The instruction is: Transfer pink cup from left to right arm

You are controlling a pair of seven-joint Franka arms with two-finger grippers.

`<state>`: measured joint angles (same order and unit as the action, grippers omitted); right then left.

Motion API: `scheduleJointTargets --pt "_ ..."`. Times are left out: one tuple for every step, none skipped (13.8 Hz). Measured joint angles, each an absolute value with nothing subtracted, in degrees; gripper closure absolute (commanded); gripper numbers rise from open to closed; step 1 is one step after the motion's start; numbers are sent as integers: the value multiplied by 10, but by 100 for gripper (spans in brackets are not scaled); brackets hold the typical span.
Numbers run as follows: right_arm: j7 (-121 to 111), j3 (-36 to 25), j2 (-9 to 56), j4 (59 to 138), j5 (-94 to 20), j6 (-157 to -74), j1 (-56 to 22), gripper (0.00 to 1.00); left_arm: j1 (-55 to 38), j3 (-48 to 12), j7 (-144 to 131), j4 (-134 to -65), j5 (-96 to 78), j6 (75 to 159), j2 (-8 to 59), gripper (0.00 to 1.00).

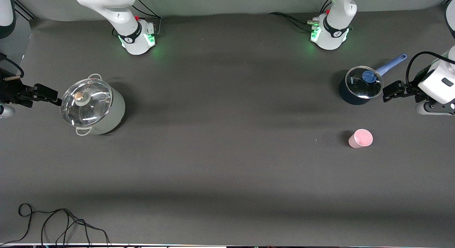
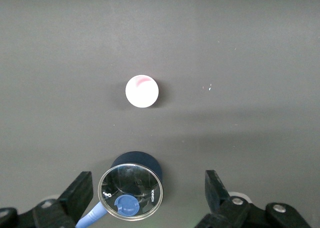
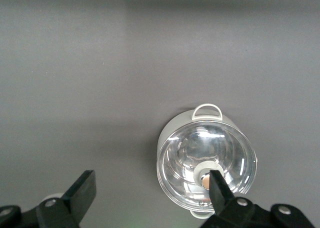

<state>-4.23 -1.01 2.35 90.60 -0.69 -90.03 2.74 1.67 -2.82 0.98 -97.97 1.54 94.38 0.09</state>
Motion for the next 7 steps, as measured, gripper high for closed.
scheduleJointTargets --pt "-42 -10 23 906 -7 -900 27 0 17 -28 10 -983 15 946 0 0" --pt "-42 -10 23 906 -7 -900 27 0 17 -28 10 -986 15 950 -1 0" --pt "-42 -10 23 907 -7 -900 27 0 17 -28 10 -988 15 951 -1 0" --pt "-42 -10 23 907 -7 -900 27 0 17 -28 10 -988 15 951 -1 0" --pt "-42 -10 23 907 -7 -900 27 0 17 -28 10 -989 15 951 -1 0" --pt "-42 -10 23 907 -7 -900 27 0 17 -28 10 -989 15 951 -1 0" --pt "-42 -10 23 907 -7 -900 27 0 17 -28 10 -989 15 951 -2 0"
